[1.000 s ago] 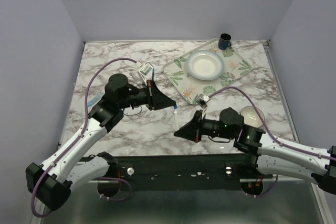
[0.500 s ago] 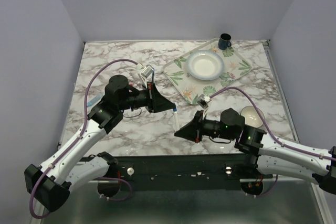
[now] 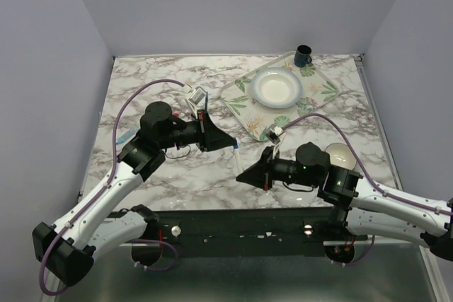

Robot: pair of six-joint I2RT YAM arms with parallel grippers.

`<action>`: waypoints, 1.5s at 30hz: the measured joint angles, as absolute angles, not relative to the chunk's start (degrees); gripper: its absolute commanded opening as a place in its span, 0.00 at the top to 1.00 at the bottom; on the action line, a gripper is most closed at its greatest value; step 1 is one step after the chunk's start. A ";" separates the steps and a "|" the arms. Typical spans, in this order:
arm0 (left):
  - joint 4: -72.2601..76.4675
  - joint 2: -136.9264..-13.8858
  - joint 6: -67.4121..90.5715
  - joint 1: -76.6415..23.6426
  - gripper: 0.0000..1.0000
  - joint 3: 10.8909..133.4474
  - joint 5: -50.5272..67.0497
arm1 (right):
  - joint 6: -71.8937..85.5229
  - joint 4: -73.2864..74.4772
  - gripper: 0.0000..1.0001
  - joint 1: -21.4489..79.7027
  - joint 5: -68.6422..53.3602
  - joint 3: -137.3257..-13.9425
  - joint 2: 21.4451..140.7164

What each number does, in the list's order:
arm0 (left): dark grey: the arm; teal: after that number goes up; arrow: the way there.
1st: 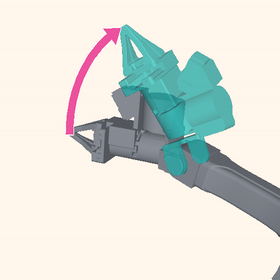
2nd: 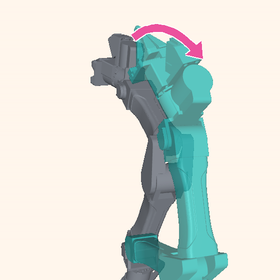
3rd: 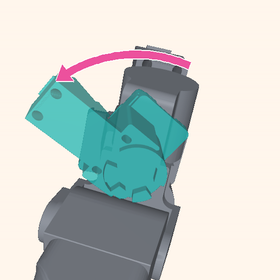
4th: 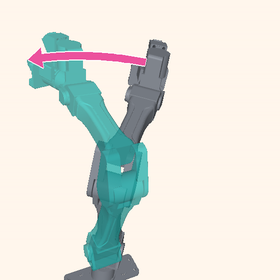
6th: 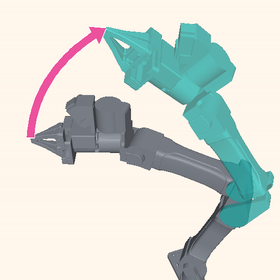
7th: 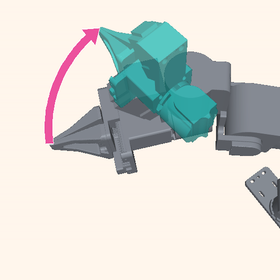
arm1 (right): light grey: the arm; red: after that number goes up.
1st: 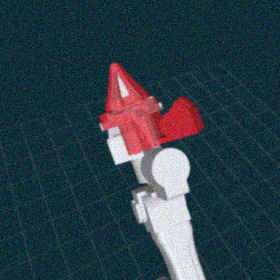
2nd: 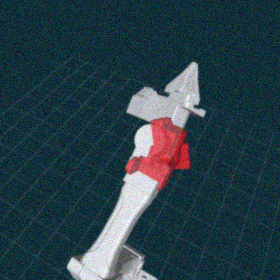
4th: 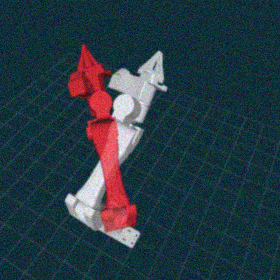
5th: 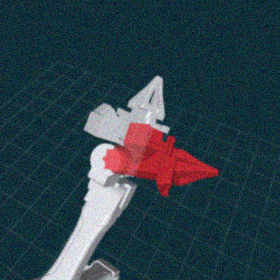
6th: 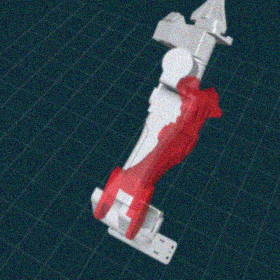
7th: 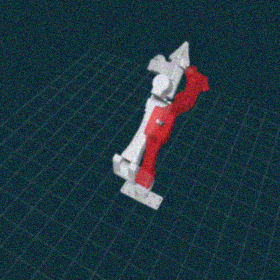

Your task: Insert the pens into the pen caps

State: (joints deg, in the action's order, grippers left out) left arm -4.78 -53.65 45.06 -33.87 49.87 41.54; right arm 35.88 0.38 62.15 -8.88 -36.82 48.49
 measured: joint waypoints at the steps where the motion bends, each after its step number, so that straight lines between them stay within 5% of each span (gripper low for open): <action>1: -4.05 -53.49 45.30 -33.87 0.78 49.65 41.52 | 35.55 0.75 0.99 62.17 -8.82 -37.32 48.71; 10: -2.57 -52.56 47.37 -34.17 0.29 47.68 43.27 | 34.15 -1.98 0.99 61.87 -7.88 -39.16 49.54; 16: -3.33 -50.33 46.74 -34.22 0.16 48.53 43.18 | 33.36 -3.77 0.99 61.80 -7.84 -39.70 48.45; 28: -0.38 -51.99 44.58 -34.22 0.15 53.60 43.55 | 32.93 -5.30 0.99 61.80 -11.31 -39.90 48.18; 45: 6.55 -55.02 44.66 -34.22 0.37 55.20 43.57 | 32.97 -6.46 0.99 61.80 -13.82 -39.90 48.18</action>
State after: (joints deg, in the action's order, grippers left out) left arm 6.55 -55.02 44.66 -34.22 55.20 43.57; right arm 32.97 -6.46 61.80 -13.82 -39.90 48.18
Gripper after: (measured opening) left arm 0.652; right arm 0.060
